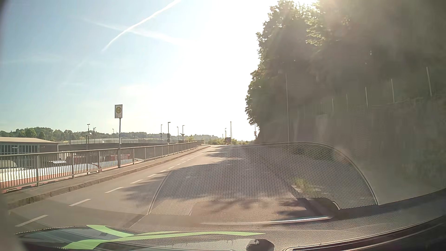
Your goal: Follow the waypoints while adhering to traffic rules and regulations
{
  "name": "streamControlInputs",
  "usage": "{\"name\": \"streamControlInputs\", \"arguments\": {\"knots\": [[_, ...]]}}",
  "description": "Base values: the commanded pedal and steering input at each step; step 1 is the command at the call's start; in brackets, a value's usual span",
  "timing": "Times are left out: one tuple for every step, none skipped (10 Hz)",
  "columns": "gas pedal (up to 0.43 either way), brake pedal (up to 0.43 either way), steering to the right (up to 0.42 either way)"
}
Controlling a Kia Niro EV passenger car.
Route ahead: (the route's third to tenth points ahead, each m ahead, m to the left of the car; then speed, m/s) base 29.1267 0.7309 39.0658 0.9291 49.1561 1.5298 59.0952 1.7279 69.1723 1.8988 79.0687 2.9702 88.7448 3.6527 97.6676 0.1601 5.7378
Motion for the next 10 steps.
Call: {"name": "streamControlInputs", "arguments": {"knots": [[0.157, 0.000, -0.008], [0.157, 0.000, -0.008], [0.118, 0.000, -0.007], [0.118, 0.000, -0.006], [0.118, 0.000, -0.004], [0.118, 0.000, -0.004], [0.118, 0.000, -0.004], [0.118, 0.000, -0.004], [0.118, 0.000, -0.004], [0.118, 0.000, -0.004]]}}
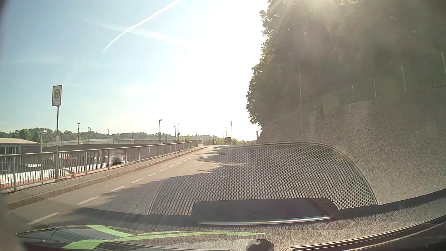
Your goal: Follow the waypoints while adhering to traffic rules and regulations
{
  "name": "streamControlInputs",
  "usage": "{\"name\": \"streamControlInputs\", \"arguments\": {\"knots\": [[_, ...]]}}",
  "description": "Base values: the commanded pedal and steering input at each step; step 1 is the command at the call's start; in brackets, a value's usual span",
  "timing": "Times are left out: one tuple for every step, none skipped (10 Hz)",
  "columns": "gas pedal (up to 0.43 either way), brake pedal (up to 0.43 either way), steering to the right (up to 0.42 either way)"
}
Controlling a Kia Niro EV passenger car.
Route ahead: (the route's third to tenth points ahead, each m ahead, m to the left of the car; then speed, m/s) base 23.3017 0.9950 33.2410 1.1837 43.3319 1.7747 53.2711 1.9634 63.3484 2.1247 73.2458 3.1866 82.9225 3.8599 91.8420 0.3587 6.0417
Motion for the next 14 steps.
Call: {"name": "streamControlInputs", "arguments": {"knots": [[0.118, 0.000, -0.004], [0.118, 0.000, -0.004], [0.118, 0.000, -0.003], [0.118, 0.000, -0.004], [0.118, 0.000, -0.004], [0.118, 0.000, -0.004], [0.118, 0.000, -0.003], [0.118, 0.000, -0.004], [0.118, 0.000, -0.004], [0.118, 0.000, -0.005], [0.118, 0.000, -0.005], [0.118, 0.000, -0.005], [0.118, 0.000, -0.005], [0.118, 0.000, -0.005]]}}
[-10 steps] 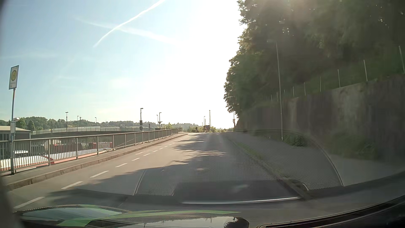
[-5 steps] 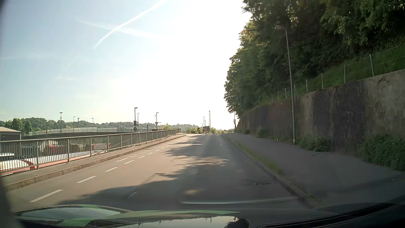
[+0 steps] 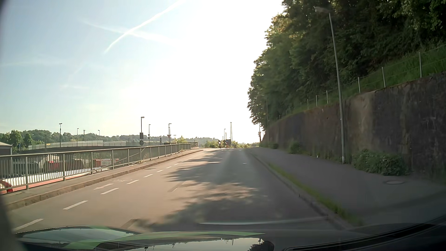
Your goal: Follow the waypoints while adhering to traffic rules and regulations
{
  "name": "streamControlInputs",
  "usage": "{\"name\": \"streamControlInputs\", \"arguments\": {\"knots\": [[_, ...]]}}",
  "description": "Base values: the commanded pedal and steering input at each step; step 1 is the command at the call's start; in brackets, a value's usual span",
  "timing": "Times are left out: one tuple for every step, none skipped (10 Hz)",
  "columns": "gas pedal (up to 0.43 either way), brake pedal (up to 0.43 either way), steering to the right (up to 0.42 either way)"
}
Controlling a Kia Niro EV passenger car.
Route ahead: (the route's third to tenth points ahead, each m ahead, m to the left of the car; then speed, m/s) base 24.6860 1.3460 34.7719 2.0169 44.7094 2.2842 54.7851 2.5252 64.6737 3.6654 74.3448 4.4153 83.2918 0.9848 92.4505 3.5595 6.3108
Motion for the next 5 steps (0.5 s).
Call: {"name": "streamControlInputs", "arguments": {"knots": [[0.130, 0.000, -0.005], [0.130, 0.000, -0.005], [0.130, 0.000, -0.007], [0.130, 0.000, -0.009], [0.138, 0.000, -0.010]]}}
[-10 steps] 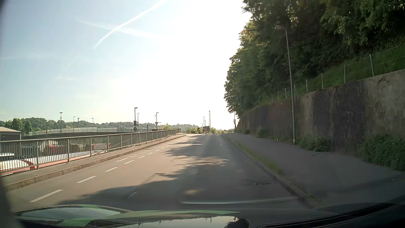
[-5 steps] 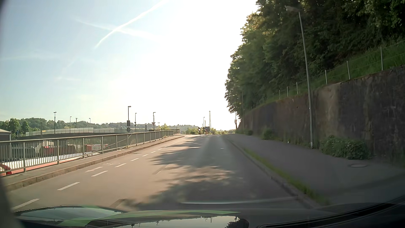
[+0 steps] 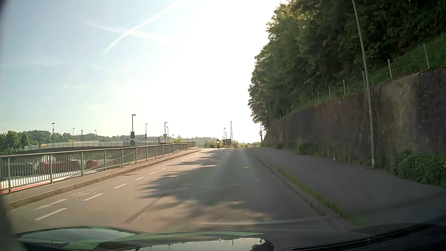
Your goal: Follow the waypoints while adhering to traffic rules and regulations
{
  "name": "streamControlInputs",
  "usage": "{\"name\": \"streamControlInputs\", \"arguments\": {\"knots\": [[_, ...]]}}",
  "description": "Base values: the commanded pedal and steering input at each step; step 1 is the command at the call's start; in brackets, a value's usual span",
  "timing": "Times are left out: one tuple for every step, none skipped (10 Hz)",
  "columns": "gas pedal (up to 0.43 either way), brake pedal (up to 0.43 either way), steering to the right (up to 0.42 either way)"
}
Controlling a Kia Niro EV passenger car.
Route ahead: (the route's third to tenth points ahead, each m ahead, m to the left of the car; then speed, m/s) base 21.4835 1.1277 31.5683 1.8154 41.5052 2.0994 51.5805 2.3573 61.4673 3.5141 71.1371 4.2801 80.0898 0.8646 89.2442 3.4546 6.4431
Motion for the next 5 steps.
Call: {"name": "streamControlInputs", "arguments": {"knots": [[0.138, 0.000, -0.010], [0.138, 0.000, -0.010], [0.138, 0.000, -0.010], [0.138, 0.000, -0.010], [0.138, 0.000, -0.010]]}}
